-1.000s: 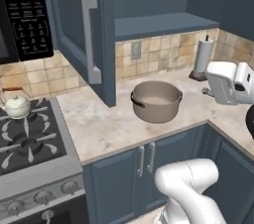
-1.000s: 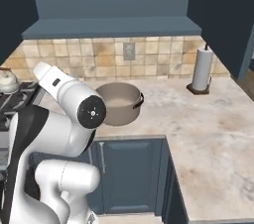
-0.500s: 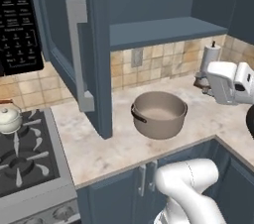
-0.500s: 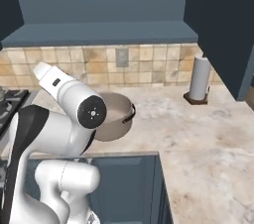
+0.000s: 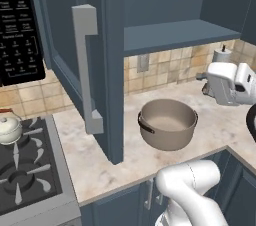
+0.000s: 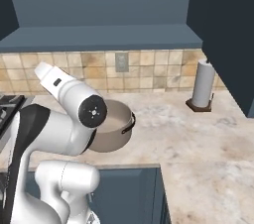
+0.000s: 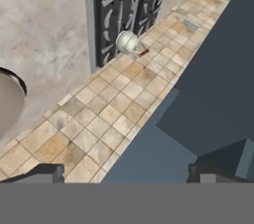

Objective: Pick the kettle from the cabinet and place it on a stove burner. Then pick the pot from the counter and place it on another stove burner. Finally, turn both burners on.

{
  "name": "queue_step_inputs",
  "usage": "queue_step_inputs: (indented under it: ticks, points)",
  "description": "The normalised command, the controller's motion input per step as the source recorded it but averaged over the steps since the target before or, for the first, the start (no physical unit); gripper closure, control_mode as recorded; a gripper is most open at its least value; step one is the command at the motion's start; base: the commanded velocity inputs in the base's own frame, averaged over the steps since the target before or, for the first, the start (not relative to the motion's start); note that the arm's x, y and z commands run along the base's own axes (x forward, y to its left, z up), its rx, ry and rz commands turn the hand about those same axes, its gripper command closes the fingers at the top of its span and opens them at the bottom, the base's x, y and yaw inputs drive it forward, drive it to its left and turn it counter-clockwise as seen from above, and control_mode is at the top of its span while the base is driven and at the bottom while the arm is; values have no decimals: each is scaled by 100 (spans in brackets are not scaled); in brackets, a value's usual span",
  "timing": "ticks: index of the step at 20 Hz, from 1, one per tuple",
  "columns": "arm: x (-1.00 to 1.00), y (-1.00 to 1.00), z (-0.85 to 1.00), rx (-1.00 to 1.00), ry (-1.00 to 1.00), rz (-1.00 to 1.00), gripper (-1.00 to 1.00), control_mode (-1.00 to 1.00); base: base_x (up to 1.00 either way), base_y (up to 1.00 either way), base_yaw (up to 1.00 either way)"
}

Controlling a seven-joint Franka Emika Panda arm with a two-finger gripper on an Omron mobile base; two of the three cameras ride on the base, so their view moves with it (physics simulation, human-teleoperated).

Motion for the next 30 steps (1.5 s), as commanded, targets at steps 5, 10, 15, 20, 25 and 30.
queue_step_inputs:
  ticks: [5, 10, 15, 20, 25, 30]
  points:
    - [0, -13, -4, 1, 1, 0, -100, -100, 0, 0, 0]
    - [1, -21, 0, 2, 12, -2, -100, -100, 0, 0, 0]
    - [2, -18, -12, 0, 18, -10, -100, -100, 0, 0, 0]
    - [13, -12, -24, 0, 14, -13, -100, -100, 0, 0, 0]
    - [1, -10, -34, 0, 4, -4, -100, -100, 0, 0, 0]
    - [2, -7, -31, 0, 2, -2, -100, -100, 0, 0, 0]
